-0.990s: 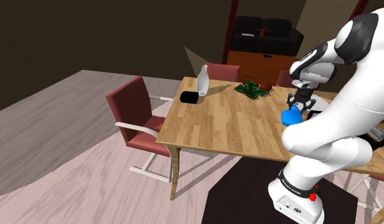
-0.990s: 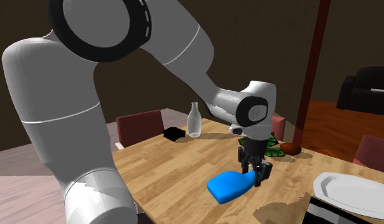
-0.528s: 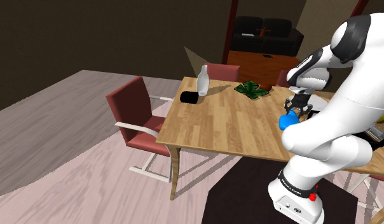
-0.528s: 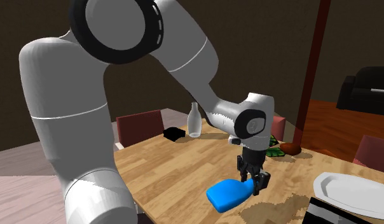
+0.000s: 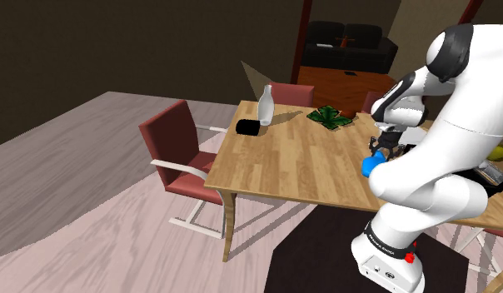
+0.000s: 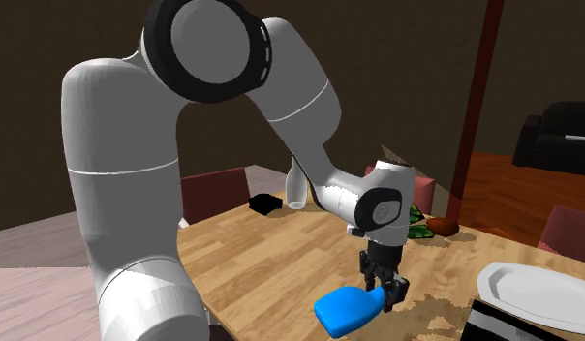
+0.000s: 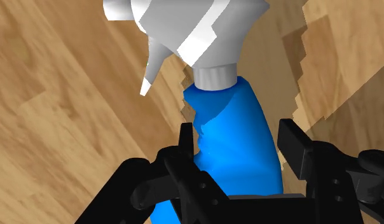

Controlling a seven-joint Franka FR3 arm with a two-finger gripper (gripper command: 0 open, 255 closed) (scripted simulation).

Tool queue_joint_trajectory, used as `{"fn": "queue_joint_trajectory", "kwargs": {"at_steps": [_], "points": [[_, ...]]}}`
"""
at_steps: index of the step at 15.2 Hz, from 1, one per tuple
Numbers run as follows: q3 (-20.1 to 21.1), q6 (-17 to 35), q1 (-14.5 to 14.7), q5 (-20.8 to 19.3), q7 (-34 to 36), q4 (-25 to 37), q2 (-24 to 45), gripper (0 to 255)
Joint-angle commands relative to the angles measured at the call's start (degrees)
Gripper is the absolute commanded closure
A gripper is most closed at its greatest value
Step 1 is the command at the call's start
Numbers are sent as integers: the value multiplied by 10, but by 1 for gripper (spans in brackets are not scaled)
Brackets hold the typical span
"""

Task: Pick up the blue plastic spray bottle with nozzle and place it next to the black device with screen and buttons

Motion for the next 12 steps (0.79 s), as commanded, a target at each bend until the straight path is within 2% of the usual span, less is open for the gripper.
{"fn": "queue_joint_trajectory", "kwargs": {"at_steps": [1, 7, 12], "points": [[0, 17, 0, 3, -2, -3, 14, 255], [3, 71, -2, 16, -10, -7, 64, 255], [3, 71, -2, 16, -10, -7, 64, 255]]}}
